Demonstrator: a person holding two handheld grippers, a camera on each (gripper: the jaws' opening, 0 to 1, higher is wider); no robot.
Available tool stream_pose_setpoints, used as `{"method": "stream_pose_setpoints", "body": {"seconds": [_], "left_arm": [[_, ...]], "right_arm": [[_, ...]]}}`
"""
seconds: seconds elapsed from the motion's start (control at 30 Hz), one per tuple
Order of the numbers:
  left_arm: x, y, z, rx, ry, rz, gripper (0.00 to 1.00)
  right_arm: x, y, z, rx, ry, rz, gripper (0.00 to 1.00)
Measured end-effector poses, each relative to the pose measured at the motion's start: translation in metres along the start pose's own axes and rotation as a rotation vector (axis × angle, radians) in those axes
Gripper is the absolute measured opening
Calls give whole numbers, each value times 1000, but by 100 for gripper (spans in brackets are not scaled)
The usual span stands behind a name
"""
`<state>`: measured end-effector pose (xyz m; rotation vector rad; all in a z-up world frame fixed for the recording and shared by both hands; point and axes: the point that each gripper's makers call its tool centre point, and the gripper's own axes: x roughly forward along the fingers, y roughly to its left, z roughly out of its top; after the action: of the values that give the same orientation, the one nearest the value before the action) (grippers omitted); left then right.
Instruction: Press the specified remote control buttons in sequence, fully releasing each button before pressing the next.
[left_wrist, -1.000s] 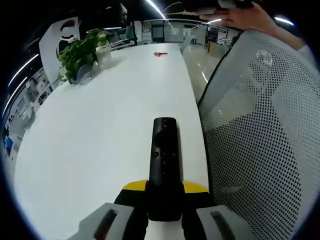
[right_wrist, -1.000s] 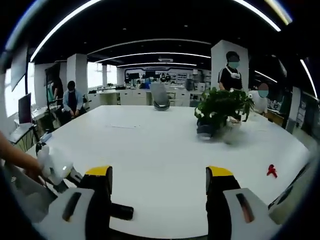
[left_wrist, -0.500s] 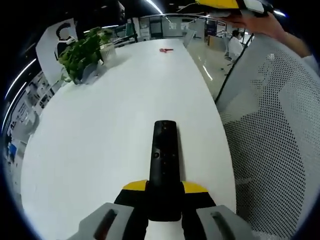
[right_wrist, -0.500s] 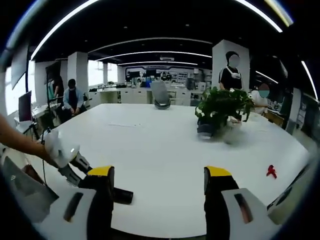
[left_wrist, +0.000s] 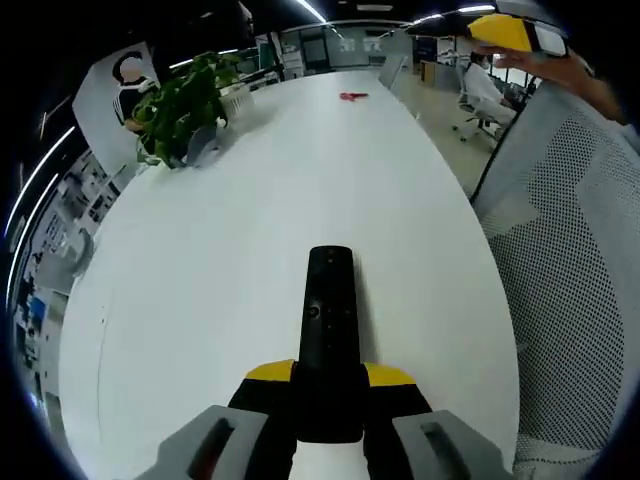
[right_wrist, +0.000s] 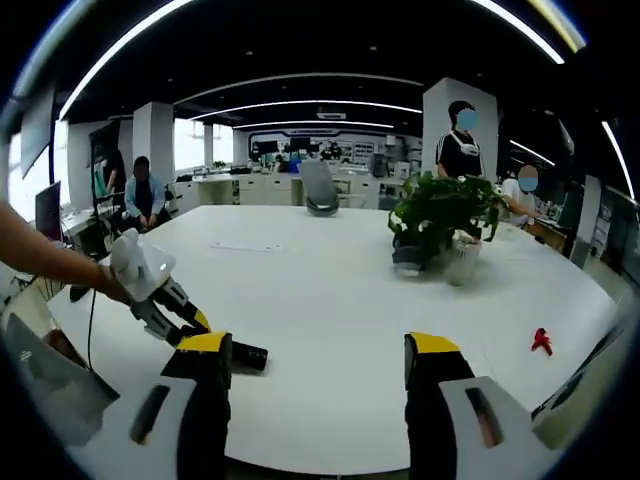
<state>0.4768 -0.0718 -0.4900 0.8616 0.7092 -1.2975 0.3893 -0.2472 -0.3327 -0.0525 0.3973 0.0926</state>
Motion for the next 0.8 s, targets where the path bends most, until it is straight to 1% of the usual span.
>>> {"method": "stream_pose_setpoints", "body": {"seconds": [0.3,0.4,0.43,0.57,0.6,0.8], "left_arm": [[-1,37,3,23,14,39,23],[-1,44,4,30,18,45,23],[-1,50,6,26,15,51,23],[0,63,9,20,12,60,23],[1,69,9,22,14,65,23],[3,87,12,40,24,75,23]], "right_arm": [[2,0,-3,0,15,-1,73],[1,0,-2,-2,12,-3,72],[1,-1,-2,-1,13,-5,72],[2,-2,-3,2,17,-8,71],[2,-2,-4,2,21,-8,71],[3,-2,-5,-1,30,-11,71]]}}
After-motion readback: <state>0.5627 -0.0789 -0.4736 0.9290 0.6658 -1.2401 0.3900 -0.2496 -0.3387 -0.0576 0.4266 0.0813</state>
